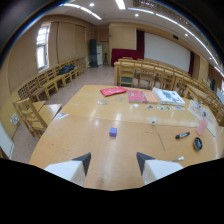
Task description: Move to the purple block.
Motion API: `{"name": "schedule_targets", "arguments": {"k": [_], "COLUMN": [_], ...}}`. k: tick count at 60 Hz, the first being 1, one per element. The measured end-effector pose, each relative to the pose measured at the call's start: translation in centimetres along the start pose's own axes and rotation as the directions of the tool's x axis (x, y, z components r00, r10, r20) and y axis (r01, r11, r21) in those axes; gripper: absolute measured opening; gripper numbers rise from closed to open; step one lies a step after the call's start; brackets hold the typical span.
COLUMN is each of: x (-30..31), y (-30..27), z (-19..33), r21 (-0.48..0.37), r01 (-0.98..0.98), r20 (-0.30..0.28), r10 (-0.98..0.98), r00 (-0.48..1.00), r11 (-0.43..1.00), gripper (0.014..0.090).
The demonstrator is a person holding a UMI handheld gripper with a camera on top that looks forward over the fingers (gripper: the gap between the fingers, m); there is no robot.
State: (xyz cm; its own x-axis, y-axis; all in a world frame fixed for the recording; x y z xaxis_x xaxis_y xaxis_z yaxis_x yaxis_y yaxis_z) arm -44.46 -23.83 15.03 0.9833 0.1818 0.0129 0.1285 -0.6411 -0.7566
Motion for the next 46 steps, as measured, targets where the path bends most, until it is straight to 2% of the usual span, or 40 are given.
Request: {"name": "schedule_targets", "arguments": {"k": [9,21,32,46], "x": [-1.6,-0.5,-0.5,-0.8], "y": [-0.6,-0.4,0.7,1.1], "z": [7.1,14.3,16.5,16.9], "r21": [-0.027,-0.065,-0.101,-0.115], "r01": [-0.017,-0.039,-0.044,-0.039], "r20": [-0.002,-0.047,-0.052,-0.049], "r10": [0.016,0.035,0.039,0.033], "r00": [1.000,0.998,0.998,0.998], "r11": [0.999,0.997,0.994,0.993], "gripper": [0.0864,0.0863,0.0860,0.0863]}}
